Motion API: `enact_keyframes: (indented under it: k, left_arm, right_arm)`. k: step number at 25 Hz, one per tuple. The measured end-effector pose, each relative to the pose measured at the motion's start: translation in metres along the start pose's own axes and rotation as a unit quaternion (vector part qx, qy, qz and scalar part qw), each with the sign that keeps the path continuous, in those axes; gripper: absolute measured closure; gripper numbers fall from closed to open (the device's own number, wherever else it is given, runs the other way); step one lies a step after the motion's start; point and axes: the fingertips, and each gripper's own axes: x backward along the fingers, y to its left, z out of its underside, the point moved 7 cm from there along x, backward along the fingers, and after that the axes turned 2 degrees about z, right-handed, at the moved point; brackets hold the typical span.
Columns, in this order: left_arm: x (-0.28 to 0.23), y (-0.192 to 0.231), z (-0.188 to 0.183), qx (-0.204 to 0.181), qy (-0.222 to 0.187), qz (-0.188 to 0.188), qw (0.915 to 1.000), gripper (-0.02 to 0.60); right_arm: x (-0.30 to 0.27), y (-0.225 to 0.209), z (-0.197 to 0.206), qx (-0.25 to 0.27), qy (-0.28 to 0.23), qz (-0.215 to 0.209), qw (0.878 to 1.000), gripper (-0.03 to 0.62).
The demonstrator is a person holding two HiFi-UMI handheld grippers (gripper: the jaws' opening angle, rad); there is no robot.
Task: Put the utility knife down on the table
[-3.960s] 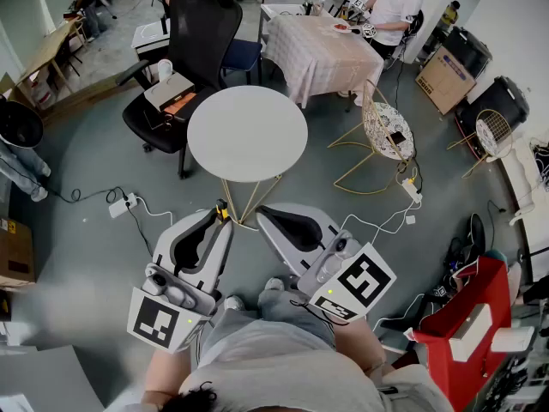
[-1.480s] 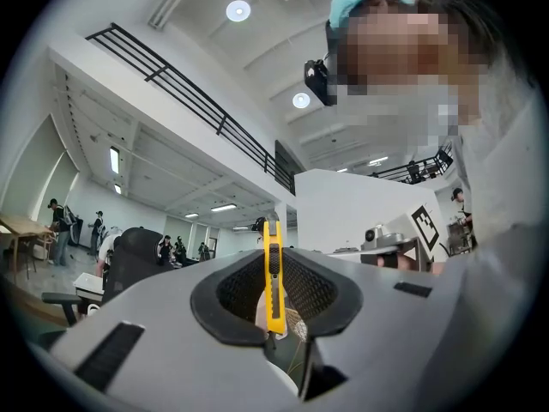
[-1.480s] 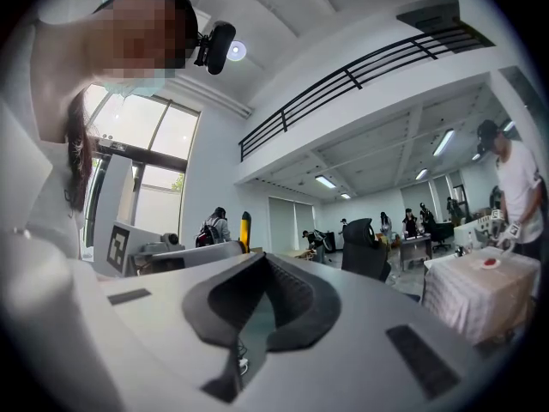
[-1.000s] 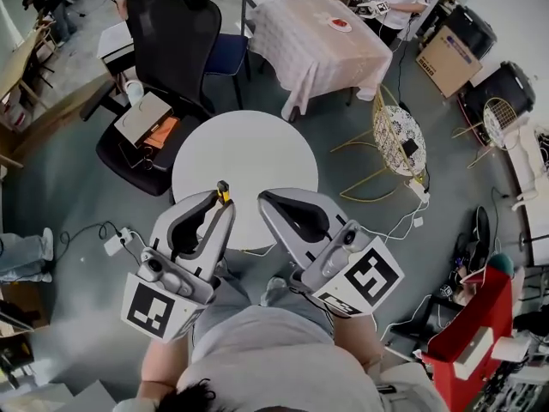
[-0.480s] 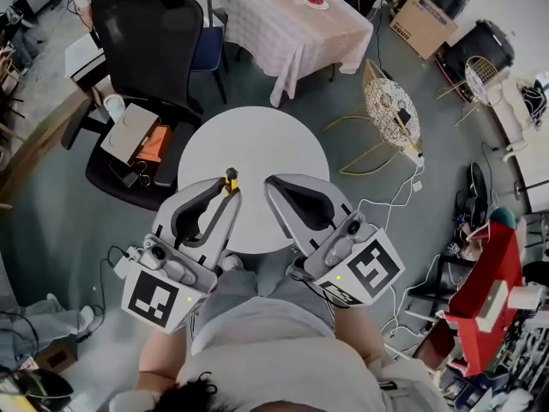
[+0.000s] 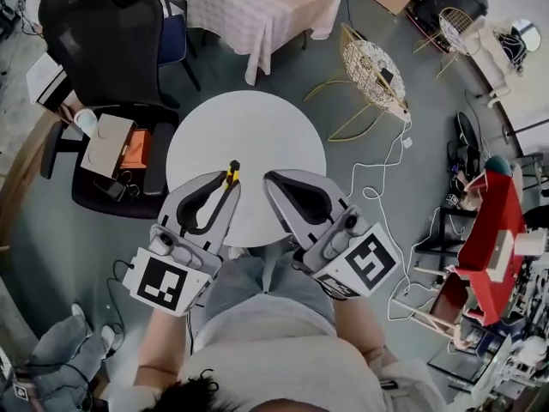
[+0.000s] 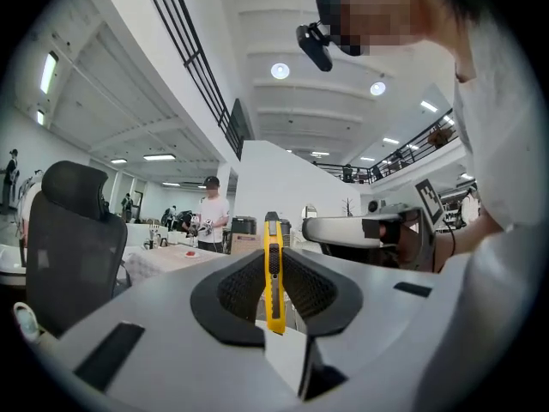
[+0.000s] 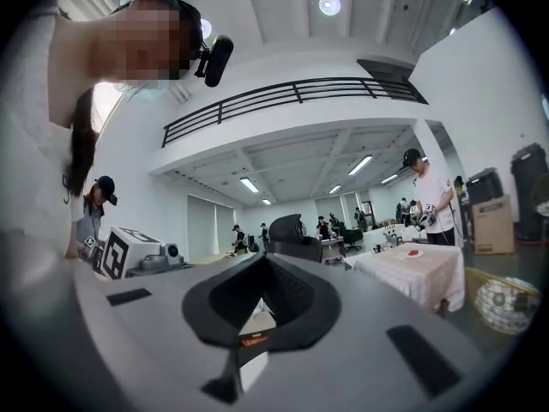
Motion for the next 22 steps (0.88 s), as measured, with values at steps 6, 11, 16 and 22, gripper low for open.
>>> enact_keyframes:
  k: [6, 11, 16, 22]
  left_arm:
    - [-0.021, 0.011, 0.039, -0.008, 0.071, 0.028, 0.9971, 0.515]
    - [-0.038, 0.014, 0.079, -0.008, 0.127, 0.040, 0.9911, 0.514]
    - [-0.050, 0.019, 0.119, -0.017, 0.170, 0.047, 0.9842, 0.514]
    - [-0.062, 0.023, 0.172, -0.025, 0.239, 0.053, 0.9692, 0.514]
  right_arm:
    - [0.000, -0.014, 0.024, -0.014, 0.019, 0.035, 0.999, 0.586]
    - [0.004, -0.025, 0.038, -0.030, 0.030, 0.050, 0.998, 0.586]
    - [0.007, -0.031, 0.053, -0.046, 0.044, 0.057, 0.996, 0.586]
    - [0.012, -0.041, 0.068, -0.062, 0.057, 0.068, 0.994, 0.586]
